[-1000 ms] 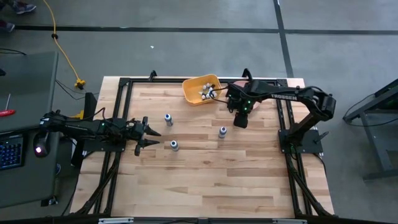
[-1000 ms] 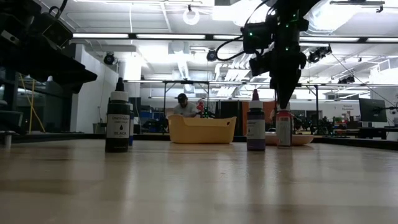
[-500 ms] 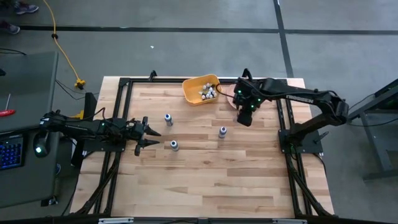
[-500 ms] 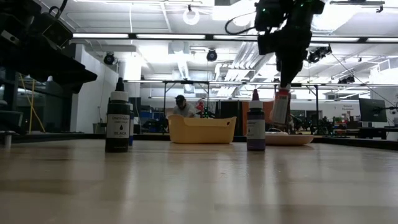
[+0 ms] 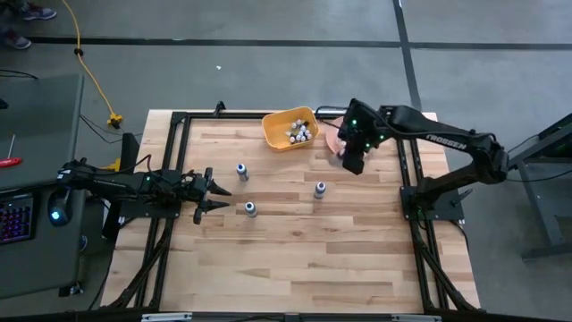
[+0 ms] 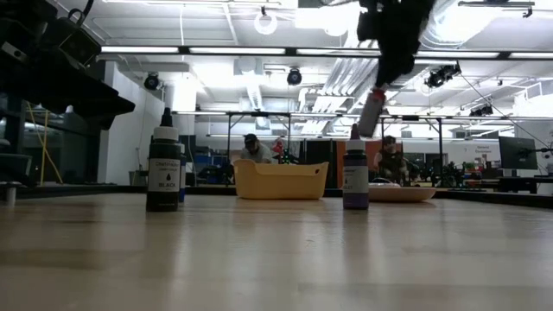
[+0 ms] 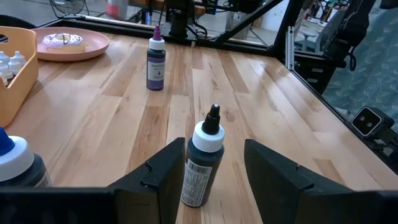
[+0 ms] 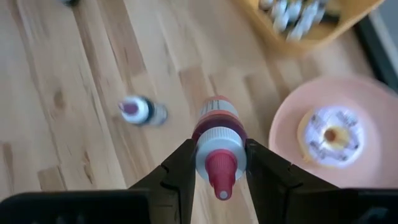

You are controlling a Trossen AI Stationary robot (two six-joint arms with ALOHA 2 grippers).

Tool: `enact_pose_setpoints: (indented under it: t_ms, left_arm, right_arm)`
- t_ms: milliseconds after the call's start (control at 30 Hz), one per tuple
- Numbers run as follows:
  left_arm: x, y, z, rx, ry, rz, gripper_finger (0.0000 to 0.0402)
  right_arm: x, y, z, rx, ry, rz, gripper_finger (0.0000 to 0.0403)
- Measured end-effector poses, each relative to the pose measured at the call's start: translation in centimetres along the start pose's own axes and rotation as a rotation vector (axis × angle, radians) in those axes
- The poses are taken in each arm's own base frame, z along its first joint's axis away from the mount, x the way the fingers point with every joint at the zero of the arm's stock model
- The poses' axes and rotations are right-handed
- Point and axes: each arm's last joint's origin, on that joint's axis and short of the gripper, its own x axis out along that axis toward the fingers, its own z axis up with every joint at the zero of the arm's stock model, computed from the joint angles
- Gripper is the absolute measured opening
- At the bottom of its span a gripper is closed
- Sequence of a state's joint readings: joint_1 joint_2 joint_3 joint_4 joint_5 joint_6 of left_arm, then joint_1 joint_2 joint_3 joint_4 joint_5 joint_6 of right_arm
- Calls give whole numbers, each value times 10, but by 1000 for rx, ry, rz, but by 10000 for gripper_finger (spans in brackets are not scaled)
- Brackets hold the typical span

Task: Pick & Place food coloring
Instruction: Put the large pink food coloring bottle into the yellow bin

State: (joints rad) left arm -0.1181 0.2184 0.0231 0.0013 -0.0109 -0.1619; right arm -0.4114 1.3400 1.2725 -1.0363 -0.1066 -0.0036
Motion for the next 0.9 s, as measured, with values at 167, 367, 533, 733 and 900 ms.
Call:
enact_pose_setpoints:
  t_ms: [167,367,533,733,900]
  left_arm:
    - [0,0,0,0,0,0,163]
    - [0,0,0,0,0,0,163]
    - [0,0,0,0,0,0,163]
    - [0,0,0,0,0,0,163]
    - [0,0,0,0,0,0,163]
  right_arm:
    - [-19,4,20,-16,-74,-2,109]
    - [-33,7,61,-45,-132,-36,109]
    - [-33,6,101,-67,-170,-52,109]
    - [-16,1,147,-103,-213,-63,109]
    - [15,-10,174,-90,-205,-73,109]
